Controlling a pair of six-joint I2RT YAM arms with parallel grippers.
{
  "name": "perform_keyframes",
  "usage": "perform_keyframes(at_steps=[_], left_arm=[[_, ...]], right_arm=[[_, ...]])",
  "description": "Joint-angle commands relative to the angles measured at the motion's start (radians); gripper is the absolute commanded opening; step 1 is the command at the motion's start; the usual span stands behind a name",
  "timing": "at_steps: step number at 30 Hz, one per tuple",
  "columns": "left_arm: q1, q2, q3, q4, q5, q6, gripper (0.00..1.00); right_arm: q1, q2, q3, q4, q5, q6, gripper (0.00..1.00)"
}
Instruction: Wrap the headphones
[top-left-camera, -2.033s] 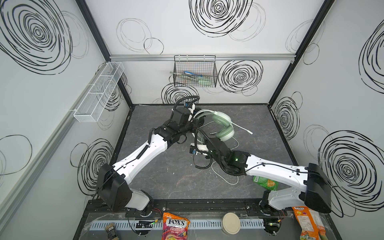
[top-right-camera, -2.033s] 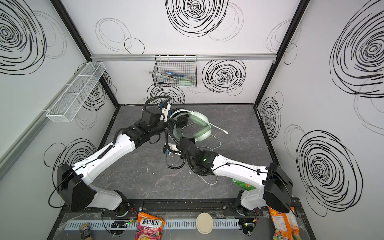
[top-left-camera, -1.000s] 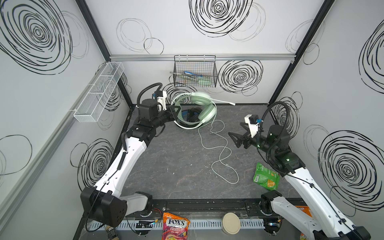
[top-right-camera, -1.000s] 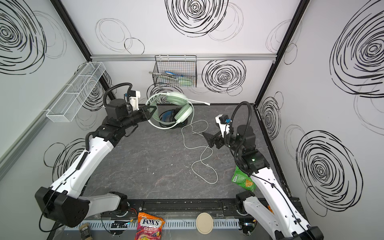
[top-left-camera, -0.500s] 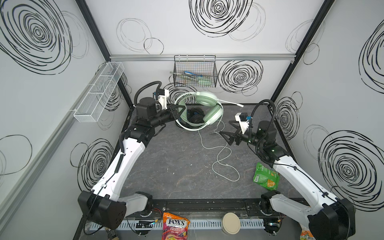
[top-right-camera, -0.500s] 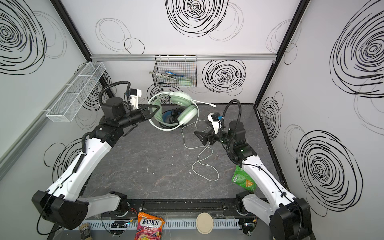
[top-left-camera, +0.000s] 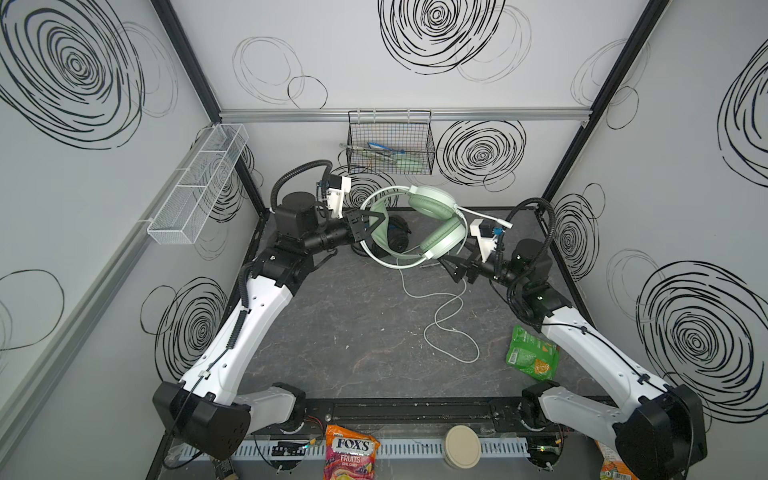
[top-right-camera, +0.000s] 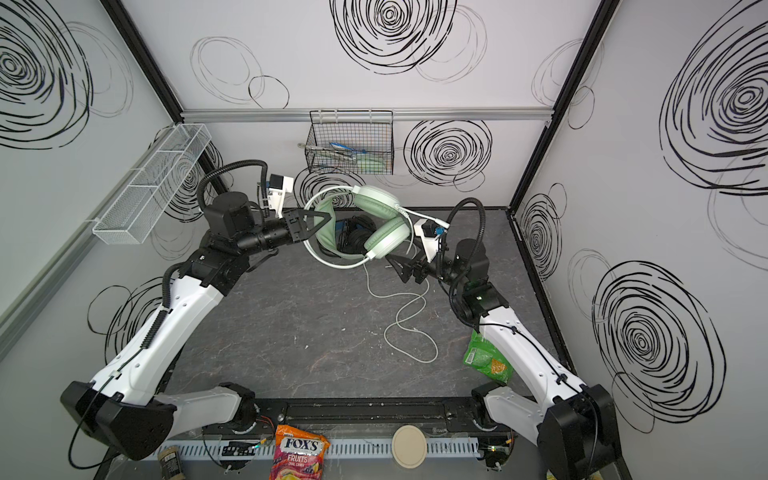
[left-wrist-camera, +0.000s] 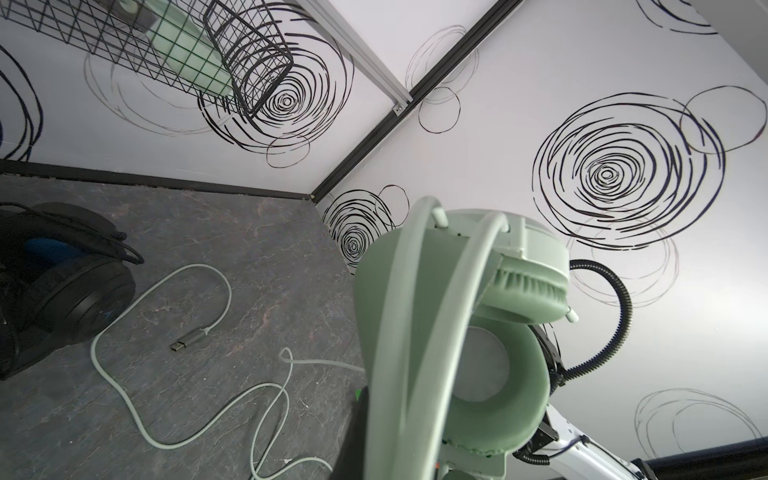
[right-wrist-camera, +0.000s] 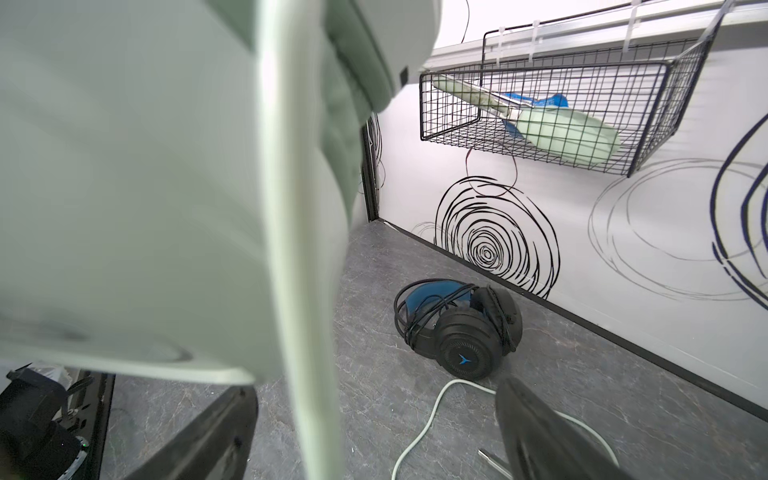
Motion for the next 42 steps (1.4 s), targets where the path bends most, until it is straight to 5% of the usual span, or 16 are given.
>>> perform_keyframes(at_steps=[1,20,24,27,30,35,42], left_arm=[[-0.004,-0.042,0.056,0.174,0.052,-0.049,0.0],[-0.001,-0.029,0.092,0.531,0.104,-0.358,0.0],[0.01,-0.031,0.087,0.573,0.095,-0.393,0.0],[0.035,-0.038,0.081,0.577,0.071,-0.396,0.0],[0.062,-0.048,0.077,0.56,0.014,-0.362,0.0],[0.039,-0.024,0.087,0.481,-0.026,-0.2,0.0],[0.001,-0.101,-0.105,0.389,-0.051,-0.017,0.0]], right_arm=[[0.009,0.005,0.009,0.079,0.007,0.017,0.89],[0.04,0.029,-0.04,0.143,0.026,0.023,0.75],[0.052,0.032,-0.049,0.145,0.043,0.026,0.58],[0.057,0.025,-0.055,0.112,0.069,0.019,0.3],[0.055,-0.009,-0.055,-0.002,0.16,-0.016,0.02],[0.016,-0.08,-0.062,-0.19,0.366,-0.097,0.0],[-0.037,0.003,0.131,-0.417,0.799,-0.09,0.0]])
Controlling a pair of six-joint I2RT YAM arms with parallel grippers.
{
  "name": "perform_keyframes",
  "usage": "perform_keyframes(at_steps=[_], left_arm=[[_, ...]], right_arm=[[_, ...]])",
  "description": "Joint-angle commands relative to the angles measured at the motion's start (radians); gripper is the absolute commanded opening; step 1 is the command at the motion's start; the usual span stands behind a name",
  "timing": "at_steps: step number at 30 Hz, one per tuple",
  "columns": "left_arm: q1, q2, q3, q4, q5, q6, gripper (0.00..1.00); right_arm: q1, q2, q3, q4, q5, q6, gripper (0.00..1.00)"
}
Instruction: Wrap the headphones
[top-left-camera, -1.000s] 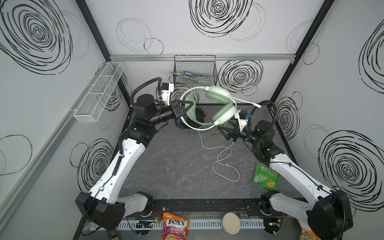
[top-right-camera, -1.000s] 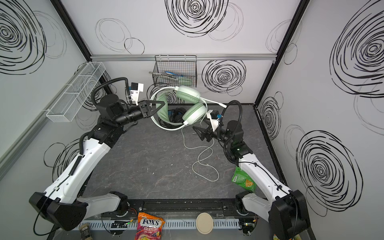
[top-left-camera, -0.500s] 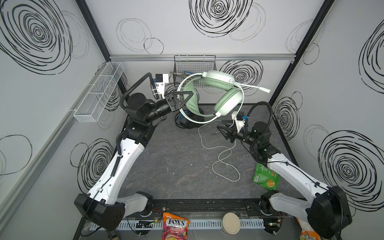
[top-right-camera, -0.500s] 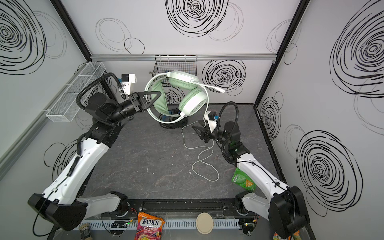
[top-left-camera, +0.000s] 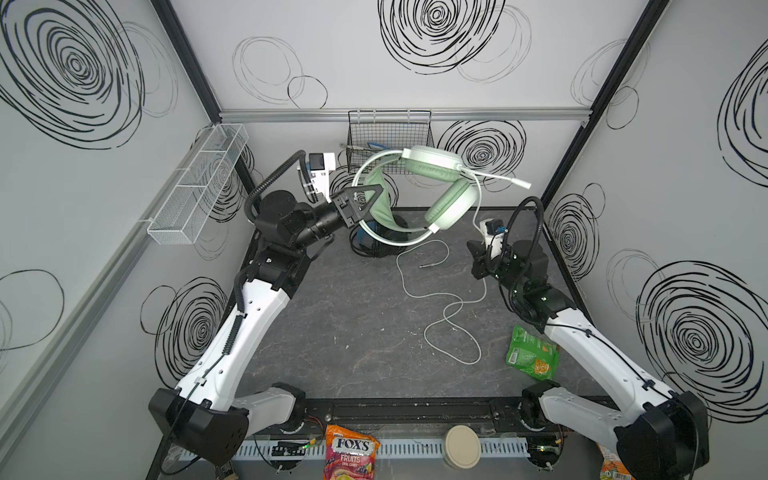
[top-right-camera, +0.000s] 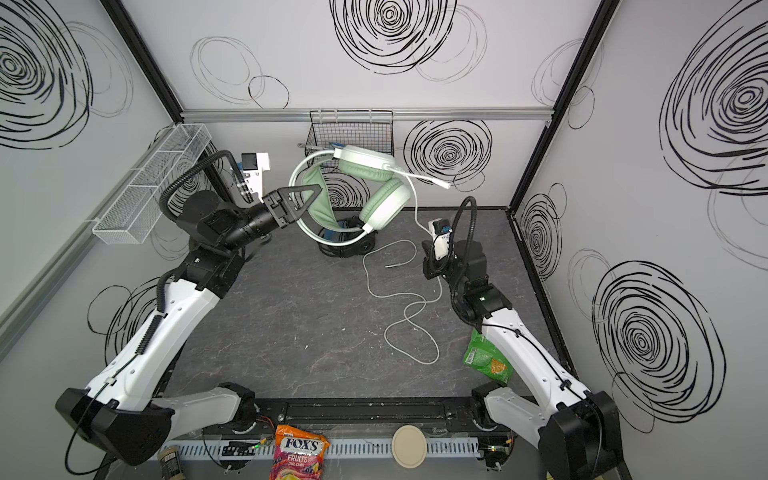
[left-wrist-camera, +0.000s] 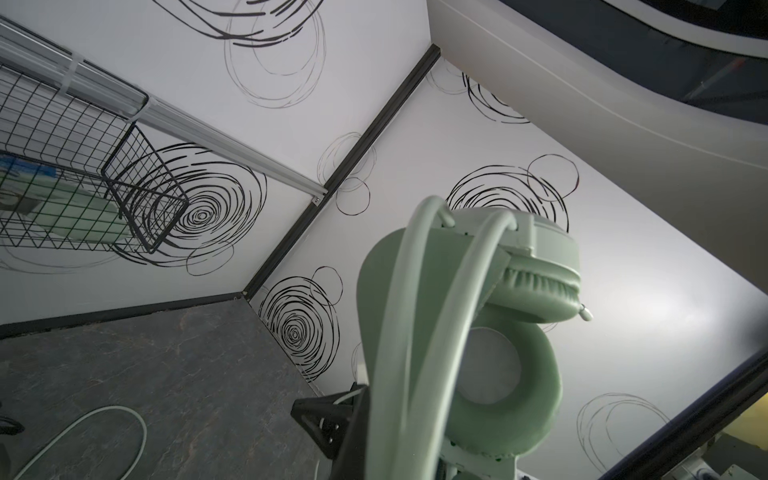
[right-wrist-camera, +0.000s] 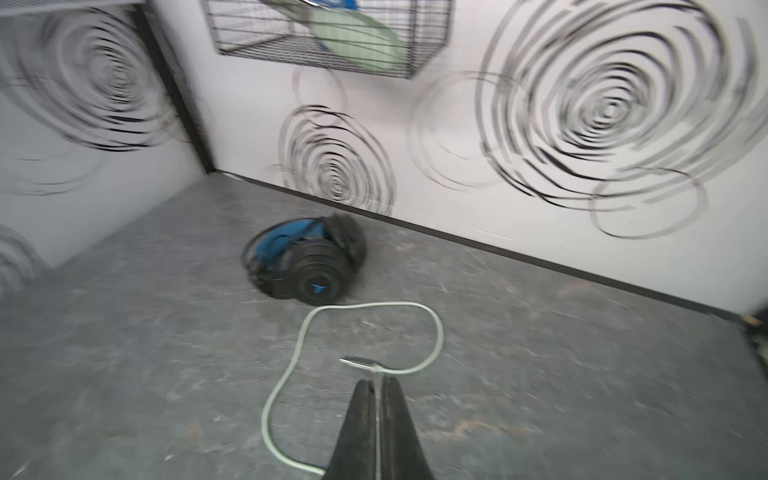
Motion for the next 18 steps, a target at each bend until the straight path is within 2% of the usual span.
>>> perform_keyframes(at_steps=[1,4,10,12,14,18], left_arm=[[0.02,-0.072,-0.076,-0.006,-0.054,0.116,0.0],[0.066,-0.099,-0.111,-0.104,-0.094,0.198,0.0],[0.087,-0.123,-0.215,-0.118,-0.181,0.301,0.0],[0.101,-0.134,-0.276,-0.048,-0.145,0.305,0.0],[0.089,-0.147,-0.323,-0.005,-0.099,0.361,0.0],[0.03,-0.163,-0.34,-0.076,0.016,0.526,0.0]], right_arm=[[-0.01,0.013,0.097,-0.142,0.258,-0.006,0.0],[-0.011,-0.001,0.145,-0.196,0.312,-0.028,0.0],[-0.037,-0.037,0.241,-0.334,0.383,-0.075,0.0],[-0.05,-0.035,0.278,-0.37,0.416,-0.095,0.0],[-0.062,-0.021,0.311,-0.389,0.433,-0.107,0.0],[-0.071,0.047,0.4,-0.409,0.396,-0.085,0.0]])
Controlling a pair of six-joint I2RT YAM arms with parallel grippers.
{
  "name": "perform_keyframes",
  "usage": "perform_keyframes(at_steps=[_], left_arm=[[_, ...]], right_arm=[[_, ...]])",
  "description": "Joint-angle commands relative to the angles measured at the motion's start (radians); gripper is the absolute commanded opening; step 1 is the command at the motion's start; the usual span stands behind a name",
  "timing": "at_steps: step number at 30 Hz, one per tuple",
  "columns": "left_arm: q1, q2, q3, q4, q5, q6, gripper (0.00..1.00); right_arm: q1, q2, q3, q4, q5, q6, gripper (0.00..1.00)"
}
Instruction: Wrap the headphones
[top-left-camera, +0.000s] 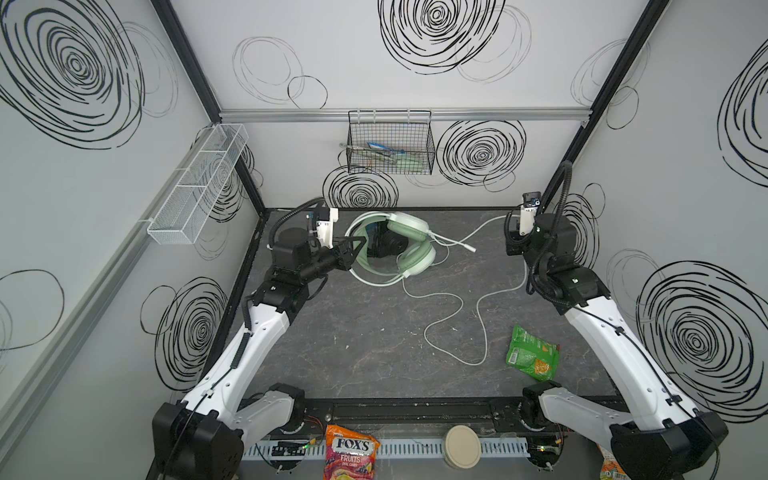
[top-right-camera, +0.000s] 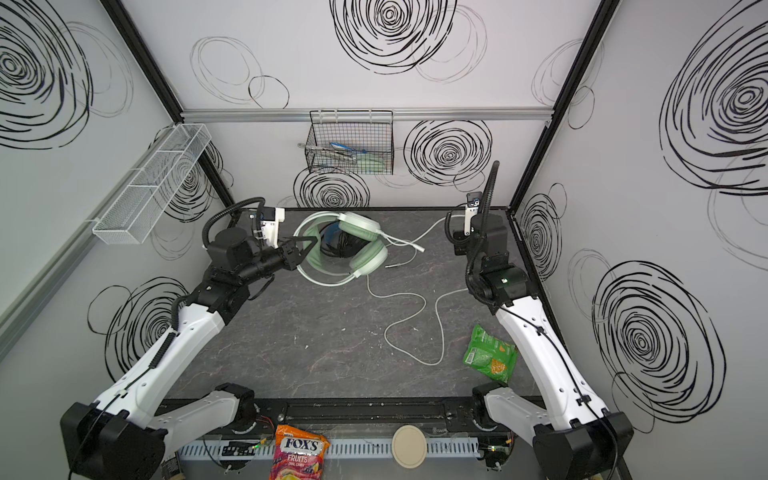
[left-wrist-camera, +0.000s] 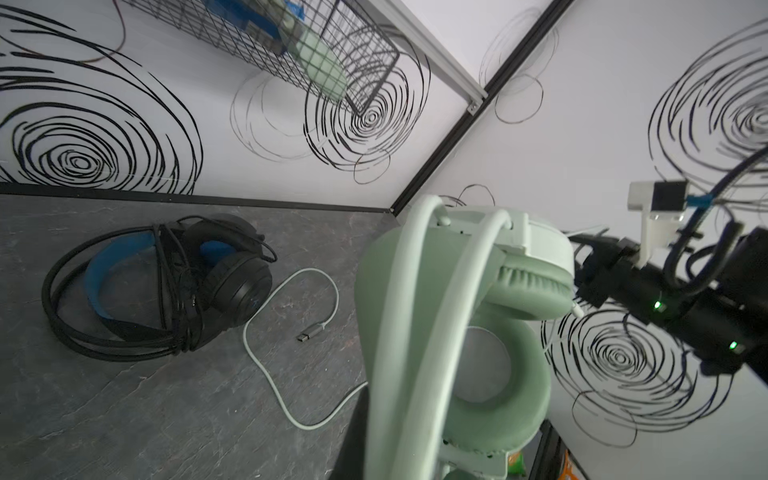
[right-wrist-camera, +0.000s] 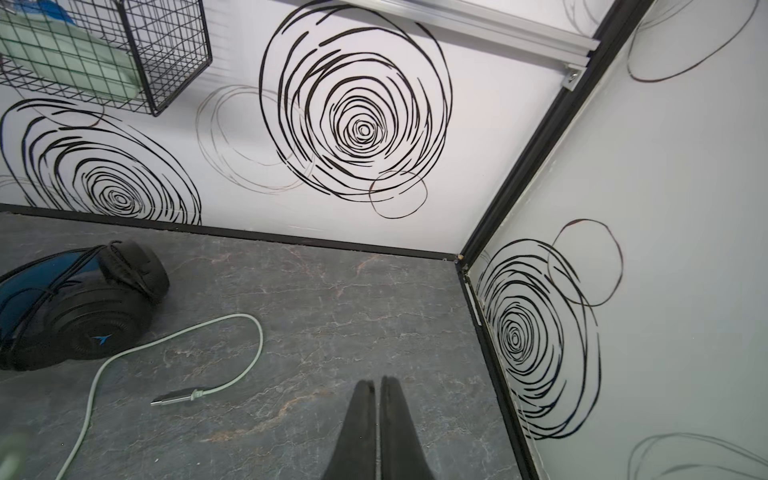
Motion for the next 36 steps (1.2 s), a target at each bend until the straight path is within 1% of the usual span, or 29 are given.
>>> perform_keyframes(at_steps=[1,8,12,14,16,19,22,23,26,29,30,32,33,36], left_arm=[[-0.056,-0.053,0.026,0.069,0.124,0.176,0.0],[-0.16,-0.062,0.027,-0.166,0.121,0.355,0.0],[-0.232,-0.053,0.065,-0.293,0.082,0.461,0.0],[-0.273,-0.046,0.085,-0.329,0.071,0.487,0.0],[-0.321,-0.04,0.099,-0.356,0.034,0.507,0.0],[-0.38,-0.016,0.109,-0.373,-0.052,0.516,0.0],[-0.405,0.013,0.097,-0.327,-0.15,0.483,0.0],[-0.412,0.024,0.089,-0.302,-0.213,0.462,0.0],[-0.406,0.055,0.067,-0.231,-0.329,0.394,0.0],[-0.392,0.106,0.07,-0.177,-0.373,0.321,0.0],[-0.39,0.123,0.076,-0.17,-0.412,0.292,0.0],[-0.376,0.15,0.082,-0.141,-0.445,0.236,0.0],[-0.37,0.161,0.085,-0.133,-0.492,0.199,0.0],[-0.342,0.184,0.074,-0.089,-0.577,0.079,0.0]], right_arm=[[-0.004,0.06,0.087,-0.055,-0.009,0.002,0.0],[0.016,0.178,0.224,-0.145,-0.074,0.037,0.0],[0.091,0.24,0.284,-0.186,-0.045,0.008,0.0],[0.136,0.263,0.304,-0.186,-0.019,-0.018,0.0],[0.182,0.292,0.338,-0.194,0.001,-0.044,0.0],[0.248,0.336,0.396,-0.204,0.03,-0.084,0.0],[0.31,0.368,0.442,-0.209,0.064,-0.12,0.0],[0.332,0.374,0.455,-0.209,0.076,-0.129,0.0],[0.397,0.384,0.477,-0.207,0.113,-0.169,0.0],[0.462,0.385,0.478,-0.203,0.152,-0.208,0.0],[0.484,0.385,0.473,-0.202,0.159,-0.218,0.0],[0.538,0.382,0.458,-0.194,0.182,-0.241,0.0],[0.567,0.382,0.452,-0.192,0.2,-0.253,0.0],[0.628,0.388,0.451,-0.205,0.213,-0.262,0.0]])
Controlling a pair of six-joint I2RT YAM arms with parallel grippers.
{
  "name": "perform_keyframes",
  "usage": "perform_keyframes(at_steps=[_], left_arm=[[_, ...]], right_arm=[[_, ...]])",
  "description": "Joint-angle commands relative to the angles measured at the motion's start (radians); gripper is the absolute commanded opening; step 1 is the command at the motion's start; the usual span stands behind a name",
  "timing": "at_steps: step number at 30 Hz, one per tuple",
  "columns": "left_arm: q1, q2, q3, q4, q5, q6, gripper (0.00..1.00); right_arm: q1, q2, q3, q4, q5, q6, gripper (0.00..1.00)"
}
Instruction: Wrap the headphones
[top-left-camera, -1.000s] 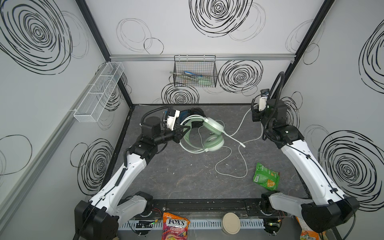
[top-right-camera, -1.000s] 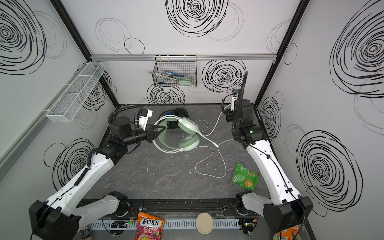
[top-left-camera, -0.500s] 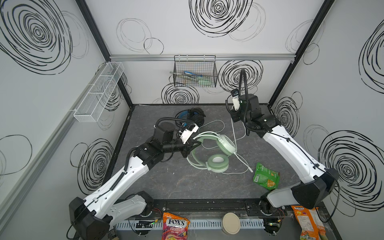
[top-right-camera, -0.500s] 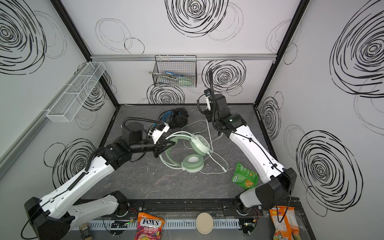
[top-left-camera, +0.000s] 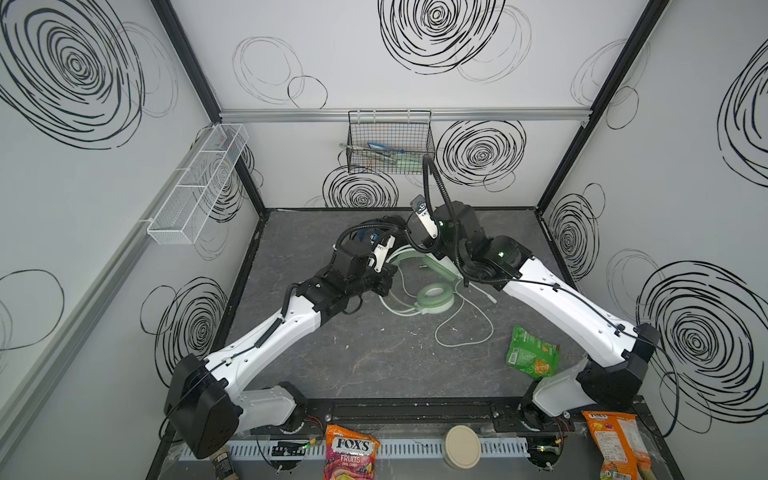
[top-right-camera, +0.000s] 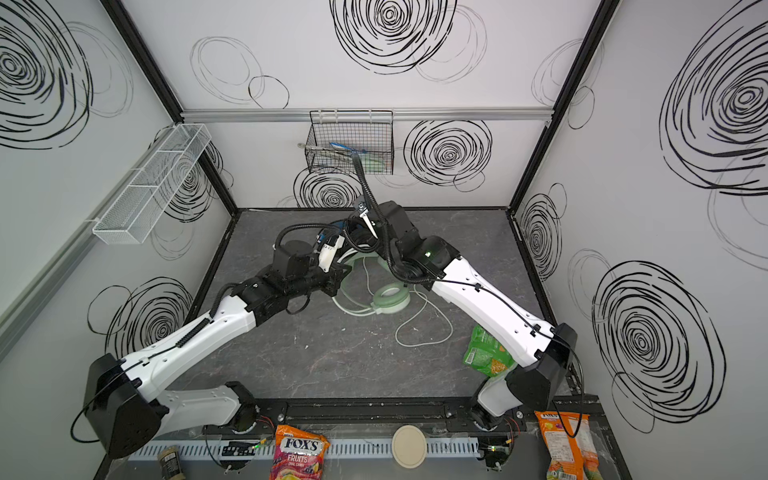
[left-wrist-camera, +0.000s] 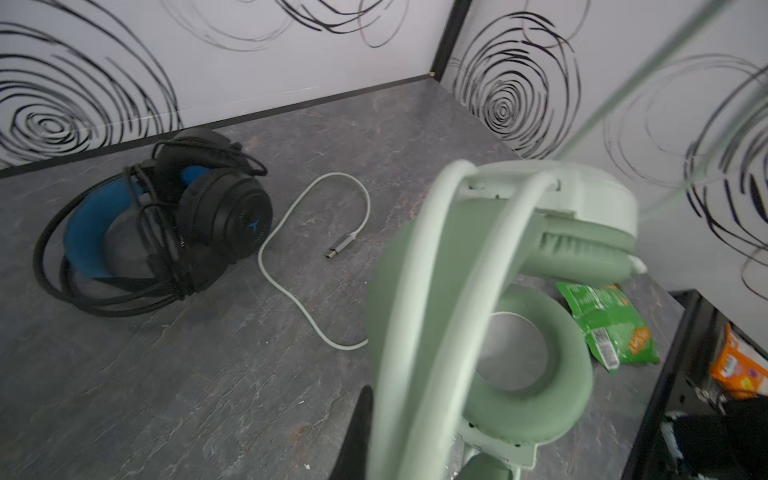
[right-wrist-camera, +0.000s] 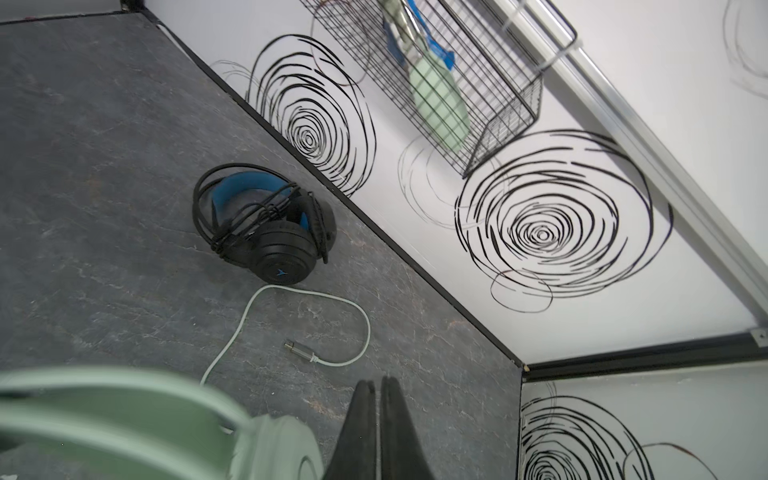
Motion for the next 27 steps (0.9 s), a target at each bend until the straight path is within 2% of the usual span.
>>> perform_keyframes(at_steps=[1,6,15,21,27], left_arm=[[0.026,0.021,-0.004,0.121,-0.118,-0.168,0.0],[0.044,0.027,0.01,0.147,-0.223,-0.234,0.0],[0.104,-0.055,0.006,0.204,-0.387,-0.277,0.0],[0.173,-0.111,0.017,0.238,-0.369,-0.302,0.0],[0.199,-0.167,0.027,0.283,-0.365,-0.325,0.0]], right_arm=[[0.063,-0.003,0.021,0.039,0.032,-0.025,0.01],[0.111,0.016,0.048,-0.013,0.041,-0.01,0.04],[0.135,0.019,0.069,-0.118,0.097,0.03,0.11],[0.129,-0.012,0.074,-0.144,0.119,0.059,0.15],[0.074,-0.044,0.068,-0.138,0.035,0.133,0.13]])
